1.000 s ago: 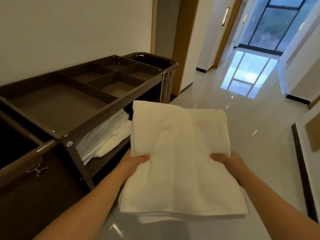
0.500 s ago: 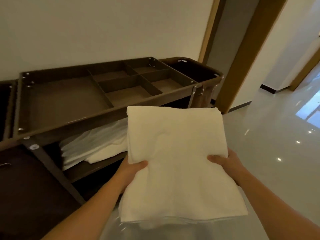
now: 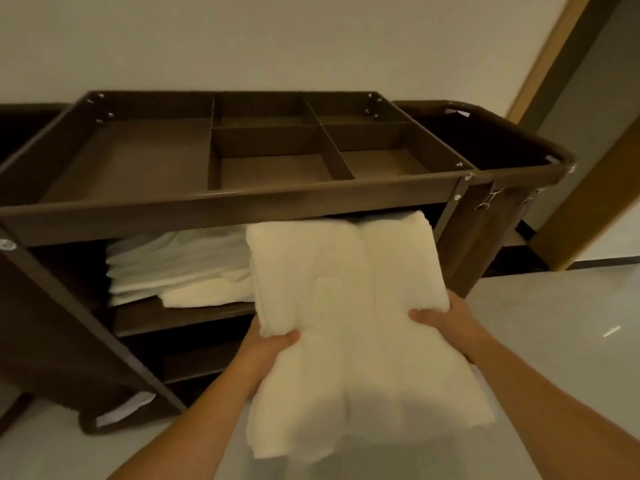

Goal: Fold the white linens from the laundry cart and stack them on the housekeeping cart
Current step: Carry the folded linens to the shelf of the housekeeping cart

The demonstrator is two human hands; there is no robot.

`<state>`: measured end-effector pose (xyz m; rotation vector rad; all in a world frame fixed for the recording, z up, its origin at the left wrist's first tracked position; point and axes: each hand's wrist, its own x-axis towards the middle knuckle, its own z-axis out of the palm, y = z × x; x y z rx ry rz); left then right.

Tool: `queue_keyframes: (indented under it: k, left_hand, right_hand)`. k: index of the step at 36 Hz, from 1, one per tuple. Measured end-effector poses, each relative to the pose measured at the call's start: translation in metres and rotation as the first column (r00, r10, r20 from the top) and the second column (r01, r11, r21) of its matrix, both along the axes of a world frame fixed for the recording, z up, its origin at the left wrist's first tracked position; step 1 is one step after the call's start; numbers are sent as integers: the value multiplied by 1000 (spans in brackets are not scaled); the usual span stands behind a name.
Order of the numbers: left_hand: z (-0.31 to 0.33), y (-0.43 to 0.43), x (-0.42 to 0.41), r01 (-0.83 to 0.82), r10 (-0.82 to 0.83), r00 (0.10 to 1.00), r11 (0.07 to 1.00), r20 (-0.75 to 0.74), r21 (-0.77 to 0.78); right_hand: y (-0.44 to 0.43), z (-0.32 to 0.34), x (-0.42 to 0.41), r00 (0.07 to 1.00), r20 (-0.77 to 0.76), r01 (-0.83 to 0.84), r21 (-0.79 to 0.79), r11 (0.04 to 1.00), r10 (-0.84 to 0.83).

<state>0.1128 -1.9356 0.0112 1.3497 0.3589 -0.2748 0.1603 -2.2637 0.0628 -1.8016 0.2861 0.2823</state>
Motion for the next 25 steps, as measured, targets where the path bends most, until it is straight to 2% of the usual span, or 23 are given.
queue_keyframes:
  k: [10,16,21,25]
  left_hand:
    - [-11,-52,27,-162,157,986,982,57,95]
    - [15,-66,52,-57,24,993,956,118,289]
    - [19,-61,81,-39,16,998,930,67,366]
    - [16,-40,111,-5,37,997,911,-68,412]
  right_hand:
    - [-33,-35,58,997,-51,-54,-6,999,53]
    - [-38,-38,69,998,-64,-23,7,1000,23]
    - [-34,-38,82,998,-54,-14,-19,1000,13]
    - [-22,-34,88,999,-47,-13,-40,999,11]
